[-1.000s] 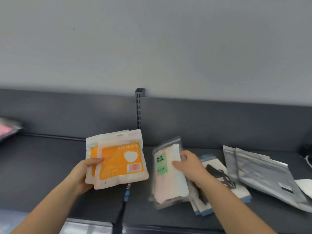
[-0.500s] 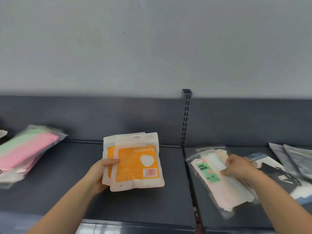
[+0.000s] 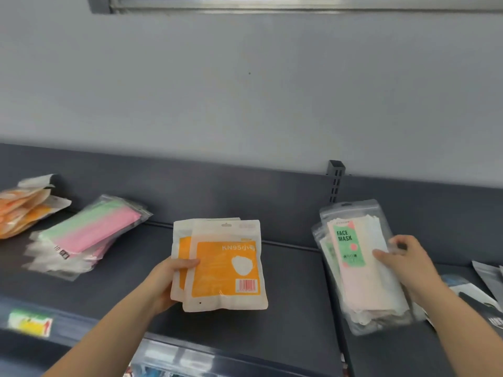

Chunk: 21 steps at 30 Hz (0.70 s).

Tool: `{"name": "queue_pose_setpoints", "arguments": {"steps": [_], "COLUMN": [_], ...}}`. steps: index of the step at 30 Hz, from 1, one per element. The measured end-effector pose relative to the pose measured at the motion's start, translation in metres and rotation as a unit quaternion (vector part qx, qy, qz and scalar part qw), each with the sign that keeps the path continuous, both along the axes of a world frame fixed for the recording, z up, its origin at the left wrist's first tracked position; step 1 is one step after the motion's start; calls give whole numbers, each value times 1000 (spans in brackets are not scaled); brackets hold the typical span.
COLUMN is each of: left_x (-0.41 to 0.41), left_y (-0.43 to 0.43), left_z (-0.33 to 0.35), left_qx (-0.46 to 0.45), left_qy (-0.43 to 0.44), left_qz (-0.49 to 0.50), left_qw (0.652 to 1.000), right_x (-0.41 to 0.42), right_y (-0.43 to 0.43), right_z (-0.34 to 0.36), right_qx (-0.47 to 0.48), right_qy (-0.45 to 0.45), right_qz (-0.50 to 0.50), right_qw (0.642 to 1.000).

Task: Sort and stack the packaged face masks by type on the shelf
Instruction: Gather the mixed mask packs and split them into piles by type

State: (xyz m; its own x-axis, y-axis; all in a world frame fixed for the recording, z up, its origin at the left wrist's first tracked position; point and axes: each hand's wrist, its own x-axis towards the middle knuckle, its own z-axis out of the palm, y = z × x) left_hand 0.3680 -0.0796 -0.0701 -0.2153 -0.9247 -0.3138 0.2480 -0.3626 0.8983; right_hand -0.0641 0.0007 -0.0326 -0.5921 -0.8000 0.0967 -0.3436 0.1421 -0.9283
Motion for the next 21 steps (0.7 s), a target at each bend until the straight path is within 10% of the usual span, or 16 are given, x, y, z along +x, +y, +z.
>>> {"name": "queue_pose_setpoints", "arguments": {"steps": [21], "left_x": [210], "left_y": [-31], "left_z": [66], "left_qx": [-125], "left_qy": [-55], "left_qz": [95], "left_qw": [986], "right_x": [221], "right_y": [-93], "right_z": [7], "right_qx": [-52], "right_qy": [-192], "right_qz": [131], "right_qw": [971]}}
